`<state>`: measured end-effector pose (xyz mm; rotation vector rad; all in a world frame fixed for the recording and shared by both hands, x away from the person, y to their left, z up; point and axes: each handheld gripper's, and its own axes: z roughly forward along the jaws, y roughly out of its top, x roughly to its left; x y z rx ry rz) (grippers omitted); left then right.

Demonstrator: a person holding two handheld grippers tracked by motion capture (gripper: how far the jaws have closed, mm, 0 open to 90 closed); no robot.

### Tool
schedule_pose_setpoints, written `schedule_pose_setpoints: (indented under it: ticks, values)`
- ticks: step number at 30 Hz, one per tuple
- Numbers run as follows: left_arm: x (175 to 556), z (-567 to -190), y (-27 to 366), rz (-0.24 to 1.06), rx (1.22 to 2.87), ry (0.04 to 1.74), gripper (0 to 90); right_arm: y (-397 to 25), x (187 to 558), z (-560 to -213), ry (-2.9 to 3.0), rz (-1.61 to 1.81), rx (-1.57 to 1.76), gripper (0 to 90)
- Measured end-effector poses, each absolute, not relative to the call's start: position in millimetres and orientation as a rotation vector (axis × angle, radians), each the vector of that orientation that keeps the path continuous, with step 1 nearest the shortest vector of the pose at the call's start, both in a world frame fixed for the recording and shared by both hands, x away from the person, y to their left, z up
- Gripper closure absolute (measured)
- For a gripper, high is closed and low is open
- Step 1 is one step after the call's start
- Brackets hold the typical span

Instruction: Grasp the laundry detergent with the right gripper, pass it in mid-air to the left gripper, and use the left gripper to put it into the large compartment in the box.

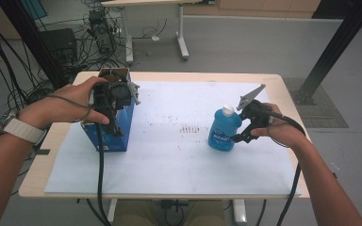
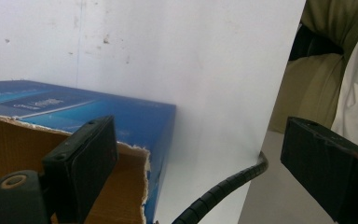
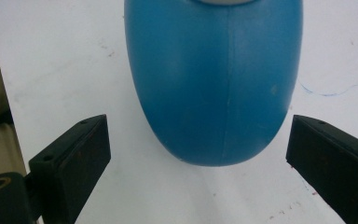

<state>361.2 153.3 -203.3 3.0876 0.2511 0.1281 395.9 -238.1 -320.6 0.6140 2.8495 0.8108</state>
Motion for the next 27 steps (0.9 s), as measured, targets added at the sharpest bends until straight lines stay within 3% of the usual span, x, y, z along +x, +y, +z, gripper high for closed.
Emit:
schedule_pose_setpoints:
  ticks: [27]
  values:
    - [361.4,-203.6,155.4,0.127,3.086,0.260,11.5,-239.5,397.3,-320.8,2.856,0.806,0.637,6.4]
